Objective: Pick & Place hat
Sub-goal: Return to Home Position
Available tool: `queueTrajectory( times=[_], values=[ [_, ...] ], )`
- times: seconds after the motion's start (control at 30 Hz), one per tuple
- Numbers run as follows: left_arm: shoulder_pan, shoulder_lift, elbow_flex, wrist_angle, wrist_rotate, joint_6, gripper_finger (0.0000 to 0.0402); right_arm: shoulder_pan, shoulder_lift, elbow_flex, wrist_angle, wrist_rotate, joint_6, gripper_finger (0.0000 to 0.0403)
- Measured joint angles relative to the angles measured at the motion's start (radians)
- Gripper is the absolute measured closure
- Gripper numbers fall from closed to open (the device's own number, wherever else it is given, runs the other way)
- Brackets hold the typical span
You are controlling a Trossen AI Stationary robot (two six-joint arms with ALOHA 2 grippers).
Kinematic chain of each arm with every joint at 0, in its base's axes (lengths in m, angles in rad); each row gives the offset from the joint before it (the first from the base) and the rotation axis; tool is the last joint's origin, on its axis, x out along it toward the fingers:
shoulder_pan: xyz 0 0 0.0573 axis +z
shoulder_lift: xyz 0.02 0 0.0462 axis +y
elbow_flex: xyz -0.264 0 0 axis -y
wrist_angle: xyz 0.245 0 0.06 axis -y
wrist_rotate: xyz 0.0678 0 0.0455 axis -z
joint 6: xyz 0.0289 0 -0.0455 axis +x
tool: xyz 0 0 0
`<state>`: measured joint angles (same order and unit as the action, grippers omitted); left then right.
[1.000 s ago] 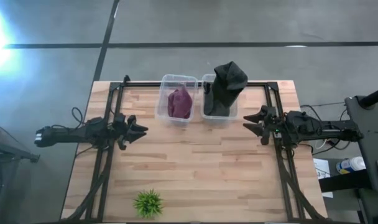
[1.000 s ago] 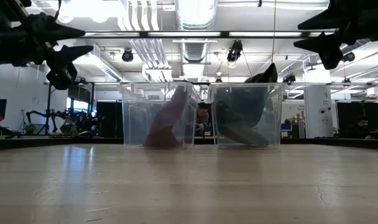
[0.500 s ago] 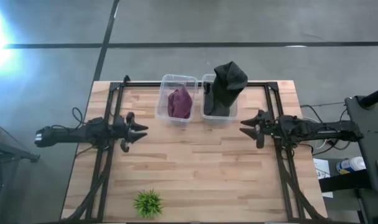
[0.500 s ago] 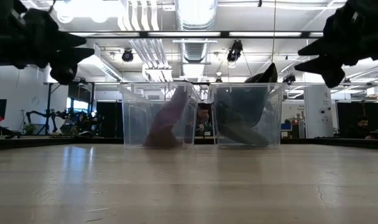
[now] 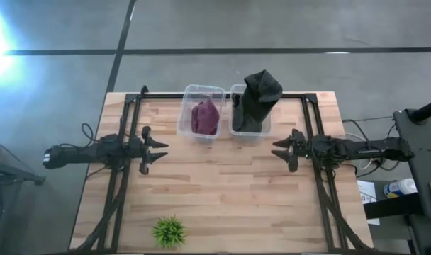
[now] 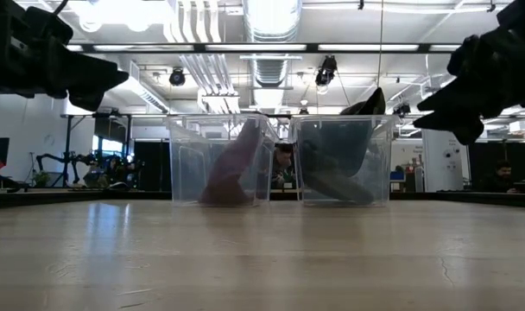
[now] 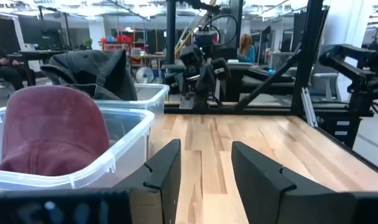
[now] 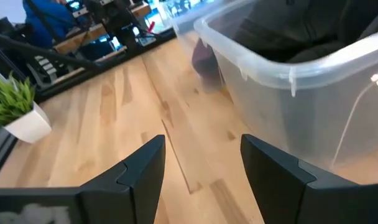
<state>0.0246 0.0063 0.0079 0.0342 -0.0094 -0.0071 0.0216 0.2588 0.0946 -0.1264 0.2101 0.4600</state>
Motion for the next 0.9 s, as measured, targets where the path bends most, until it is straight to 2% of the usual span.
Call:
queueTrajectory(
  times=[0.73,0.9],
  values=[
    [0.000,0.010,0.002,-0.011,0.000,-0.001,0.0264,0.000,0.005,-0.033,0.010,0.000,0.000,0.0197],
    [0.000,0.010,0.002,-0.011,0.000,-0.001,0.0264,0.000,-0.055,-0.034,0.011,-0.006,-0.017,0.0197]
  ],
)
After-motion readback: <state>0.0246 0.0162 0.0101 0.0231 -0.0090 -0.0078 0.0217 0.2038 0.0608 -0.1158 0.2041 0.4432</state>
